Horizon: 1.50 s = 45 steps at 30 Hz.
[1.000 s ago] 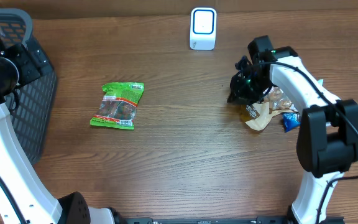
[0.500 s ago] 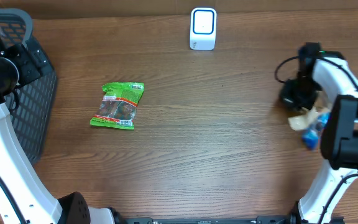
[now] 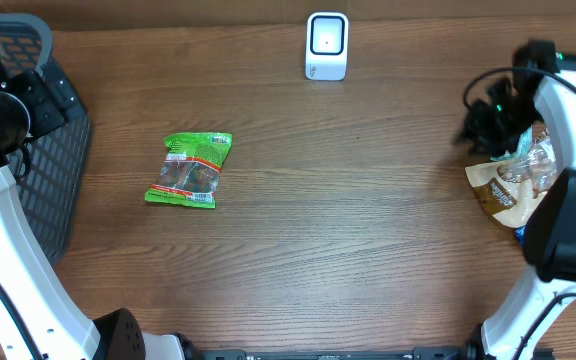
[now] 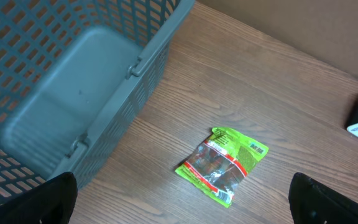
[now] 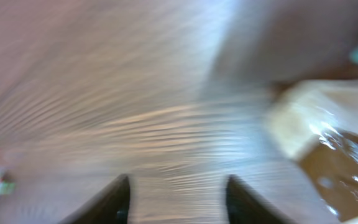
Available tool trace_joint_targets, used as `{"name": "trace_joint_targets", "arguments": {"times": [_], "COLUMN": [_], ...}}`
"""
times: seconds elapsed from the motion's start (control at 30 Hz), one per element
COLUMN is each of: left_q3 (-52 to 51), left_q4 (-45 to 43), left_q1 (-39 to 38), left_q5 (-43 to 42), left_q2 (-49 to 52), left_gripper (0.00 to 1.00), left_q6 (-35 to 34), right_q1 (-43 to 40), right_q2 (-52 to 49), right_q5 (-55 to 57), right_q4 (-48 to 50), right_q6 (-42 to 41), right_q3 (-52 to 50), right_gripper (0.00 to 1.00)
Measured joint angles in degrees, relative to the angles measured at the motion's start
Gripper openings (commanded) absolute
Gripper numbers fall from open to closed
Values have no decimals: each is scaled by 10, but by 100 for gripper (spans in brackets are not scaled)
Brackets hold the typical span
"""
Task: Scan the item barcode
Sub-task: 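Reach the right gripper left and grasp the green snack bag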
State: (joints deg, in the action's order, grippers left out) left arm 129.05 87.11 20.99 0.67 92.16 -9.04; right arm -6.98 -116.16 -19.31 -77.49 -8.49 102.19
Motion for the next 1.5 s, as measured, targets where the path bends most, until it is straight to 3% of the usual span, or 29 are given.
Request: {"name": "trace_joint_targets", "arguments": {"times": [0.07,0.2,0.23,0.3,0.4,0.47,0.53,0.8,1.2,1.5], "left_q3": [0,0,0,0,0,0,0,0,0,0], "left_q4": [0,0,0,0,0,1,1,0,0,0], "left_q1": [0,0,0,0,0,0,0,0,0,0], "left_q5": [0,0,0,0,0,0,0,0,0,0], "left_q2": [0,0,0,0,0,0,0,0,0,0], "left_gripper": [100,100,100,100,100,100,100,100,100,100], "left_q6": [0,0,0,0,0,0,0,0,0,0], "right_q1": [44,133,148,173,221,318,367,567,557,555], "right_q2": [22,43,43,43,41,22,-3,-131,-212,-227], "right_q5": [-16,-64,-81,-106,-122,-128,-124,-14,52,103], "right_q4": [-8,41,69,127,210,340,395,515,644,645], "right_q6": [17,12,-3,-36,-87,-155,-174,-250,-271,-268], "right_q3": [37,59,58,54,48,43,44,42,41,42], "right_gripper": [86,77,81,100,100,99,99,95,88,82]}}
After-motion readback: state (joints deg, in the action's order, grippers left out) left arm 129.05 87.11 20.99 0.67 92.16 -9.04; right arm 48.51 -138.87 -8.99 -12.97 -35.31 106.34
